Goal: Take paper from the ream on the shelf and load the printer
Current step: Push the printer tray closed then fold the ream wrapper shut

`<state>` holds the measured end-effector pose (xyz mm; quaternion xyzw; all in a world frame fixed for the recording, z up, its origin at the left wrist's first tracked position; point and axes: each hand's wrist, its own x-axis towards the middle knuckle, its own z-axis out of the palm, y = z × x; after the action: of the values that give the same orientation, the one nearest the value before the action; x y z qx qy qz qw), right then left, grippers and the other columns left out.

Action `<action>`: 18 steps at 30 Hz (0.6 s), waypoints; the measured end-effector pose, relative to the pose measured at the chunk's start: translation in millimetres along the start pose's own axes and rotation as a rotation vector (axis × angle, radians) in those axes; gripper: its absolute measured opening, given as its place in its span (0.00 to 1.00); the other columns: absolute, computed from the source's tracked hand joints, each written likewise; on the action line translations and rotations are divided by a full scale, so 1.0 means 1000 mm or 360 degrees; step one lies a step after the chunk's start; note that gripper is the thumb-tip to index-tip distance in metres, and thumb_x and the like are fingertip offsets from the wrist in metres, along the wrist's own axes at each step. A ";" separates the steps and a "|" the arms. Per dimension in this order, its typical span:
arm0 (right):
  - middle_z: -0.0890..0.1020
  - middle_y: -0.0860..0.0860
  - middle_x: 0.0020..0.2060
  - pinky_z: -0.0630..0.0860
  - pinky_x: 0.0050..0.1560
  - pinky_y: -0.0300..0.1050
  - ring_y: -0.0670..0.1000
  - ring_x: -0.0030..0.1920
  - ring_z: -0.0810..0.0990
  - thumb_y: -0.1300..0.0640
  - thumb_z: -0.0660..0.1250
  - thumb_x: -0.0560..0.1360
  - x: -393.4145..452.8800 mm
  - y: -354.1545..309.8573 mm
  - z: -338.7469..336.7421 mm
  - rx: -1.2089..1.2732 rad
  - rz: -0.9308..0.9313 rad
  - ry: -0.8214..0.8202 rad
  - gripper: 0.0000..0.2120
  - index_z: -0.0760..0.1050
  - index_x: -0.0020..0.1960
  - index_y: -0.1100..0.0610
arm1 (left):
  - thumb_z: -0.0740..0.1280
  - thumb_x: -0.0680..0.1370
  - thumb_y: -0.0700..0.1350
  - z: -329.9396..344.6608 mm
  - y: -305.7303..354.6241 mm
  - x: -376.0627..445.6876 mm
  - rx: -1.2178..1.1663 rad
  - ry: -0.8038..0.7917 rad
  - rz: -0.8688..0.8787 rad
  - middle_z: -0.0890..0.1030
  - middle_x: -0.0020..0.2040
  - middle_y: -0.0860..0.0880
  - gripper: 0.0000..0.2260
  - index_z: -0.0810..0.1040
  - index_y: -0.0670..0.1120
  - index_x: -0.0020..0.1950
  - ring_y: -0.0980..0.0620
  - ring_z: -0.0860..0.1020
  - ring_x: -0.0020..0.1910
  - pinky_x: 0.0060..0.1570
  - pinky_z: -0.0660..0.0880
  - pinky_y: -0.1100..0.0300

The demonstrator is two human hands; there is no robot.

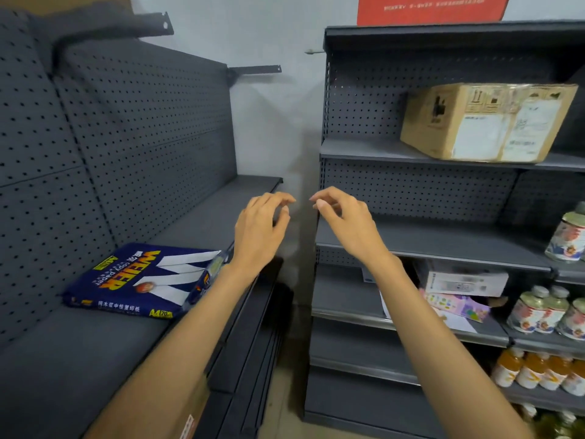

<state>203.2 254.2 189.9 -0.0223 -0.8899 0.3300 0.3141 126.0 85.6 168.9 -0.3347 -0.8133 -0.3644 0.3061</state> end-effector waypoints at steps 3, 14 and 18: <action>0.82 0.40 0.50 0.79 0.49 0.50 0.44 0.51 0.80 0.47 0.58 0.80 0.022 0.013 0.019 0.0023 -0.0017 -0.0059 0.10 0.76 0.56 0.42 | 0.61 0.81 0.45 0.008 -0.019 0.011 0.0052 0.0013 -0.0033 0.80 0.56 0.55 0.11 0.79 0.53 0.60 0.53 0.75 0.57 0.53 0.75 0.53; 0.83 0.39 0.49 0.79 0.52 0.54 0.44 0.51 0.81 0.43 0.57 0.79 0.139 0.058 0.075 0.0242 -0.0293 -0.0249 0.11 0.76 0.55 0.42 | 0.60 0.82 0.45 0.042 -0.076 0.070 0.0318 0.0152 -0.0258 0.80 0.57 0.56 0.11 0.78 0.54 0.60 0.54 0.74 0.58 0.54 0.71 0.56; 0.83 0.39 0.49 0.79 0.53 0.54 0.44 0.50 0.80 0.43 0.57 0.79 0.175 0.080 0.090 0.0317 -0.0358 -0.0333 0.11 0.76 0.54 0.42 | 0.59 0.82 0.46 0.061 -0.085 0.091 0.0408 0.0174 -0.0342 0.80 0.55 0.56 0.11 0.77 0.54 0.59 0.53 0.74 0.57 0.55 0.72 0.54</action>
<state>-1.6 308.4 184.6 0.1431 -0.8775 0.3798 0.2554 -8.2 120.1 170.6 -0.1837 -0.8664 -0.3061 0.3492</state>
